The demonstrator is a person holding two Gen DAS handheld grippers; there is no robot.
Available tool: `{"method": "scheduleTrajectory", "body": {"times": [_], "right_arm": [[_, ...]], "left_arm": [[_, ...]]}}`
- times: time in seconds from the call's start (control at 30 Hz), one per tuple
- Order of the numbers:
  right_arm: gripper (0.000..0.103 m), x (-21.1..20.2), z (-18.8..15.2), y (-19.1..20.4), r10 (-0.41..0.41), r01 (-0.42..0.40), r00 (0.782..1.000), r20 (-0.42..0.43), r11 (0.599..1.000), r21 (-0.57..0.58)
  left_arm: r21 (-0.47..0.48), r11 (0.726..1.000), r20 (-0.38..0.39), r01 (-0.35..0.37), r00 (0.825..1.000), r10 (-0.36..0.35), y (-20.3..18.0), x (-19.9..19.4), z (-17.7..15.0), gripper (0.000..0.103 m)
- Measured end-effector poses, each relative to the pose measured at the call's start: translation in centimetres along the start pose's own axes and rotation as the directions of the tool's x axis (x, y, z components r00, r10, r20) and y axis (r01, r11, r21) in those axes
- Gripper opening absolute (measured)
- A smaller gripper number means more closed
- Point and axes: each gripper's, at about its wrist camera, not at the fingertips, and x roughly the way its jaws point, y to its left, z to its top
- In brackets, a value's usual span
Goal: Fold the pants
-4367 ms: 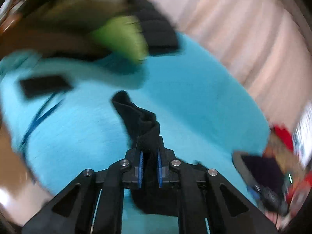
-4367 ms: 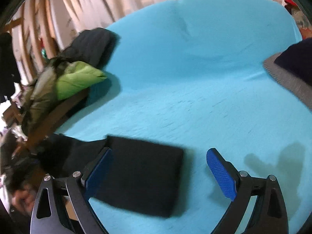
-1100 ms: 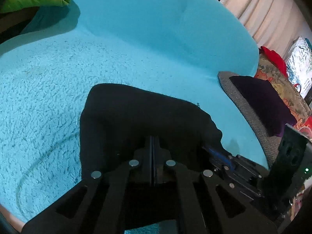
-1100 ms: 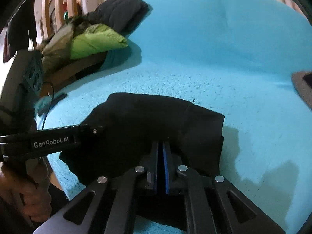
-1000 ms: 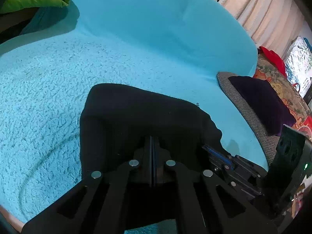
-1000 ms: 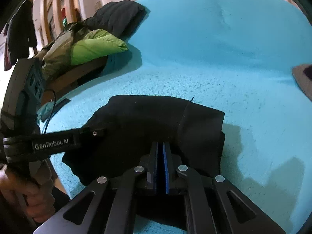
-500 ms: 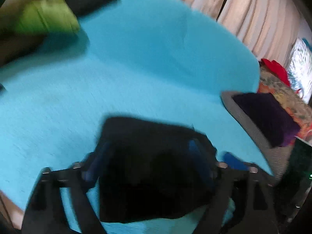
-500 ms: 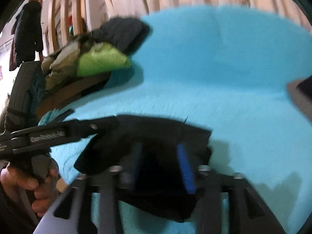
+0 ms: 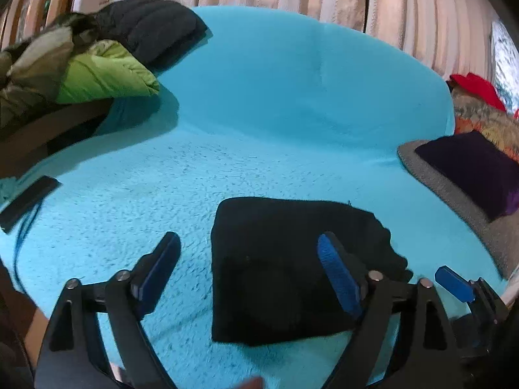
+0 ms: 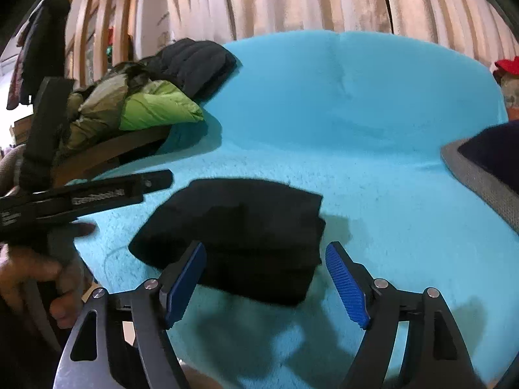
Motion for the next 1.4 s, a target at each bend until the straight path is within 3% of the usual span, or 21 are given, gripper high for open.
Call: {"method": "scheduleTrajectory", "body": {"times": [0.1, 0.27, 0.67, 1.1, 1.23, 1.4], "right_arm": [[0.078, 0.2, -0.3, 0.1, 0.011, -0.011, 1.000, -0.020, 1.000, 0.003], [0.078, 0.3, -0.3, 0.0, 0.010, -0.010, 1.000, -0.019, 1.000, 0.004], [0.078, 0.7, -0.4, 0.1, 0.013, -0.013, 0.999, -0.032, 1.000, 0.001], [0.078, 0.6, -0.4, -0.4, 0.018, -0.017, 1.000, -0.022, 0.999, 0.027], [0.079, 0.7, -0.4, -1.7, 0.022, -0.019, 0.999, -0.029, 0.995, 0.102], [0.080, 0.7, -0.6, -0.9, 0.030, -0.028, 0.999, -0.038, 0.998, 0.064]], "left_arm": [[0.031, 0.999, 0.039, -0.042, 0.998, 0.041, -0.5, -0.9, -0.5, 0.103], [0.063, 0.995, 0.039, -0.072, 0.997, 0.069, -0.8, -0.8, -0.9, 0.103], [0.038, 0.995, -0.003, -0.095, 0.995, 0.095, 0.2, 0.1, -1.0, 0.103], [-0.012, 0.998, -0.057, -0.063, 0.996, 0.062, 0.3, 0.3, -1.1, 0.103], [-0.035, 0.996, -0.096, -0.076, 0.993, 0.072, 1.3, 0.4, -1.0, 0.103], [-0.029, 0.990, -0.142, -0.137, 0.981, 0.131, 1.8, 0.9, -1.5, 0.103]]}}
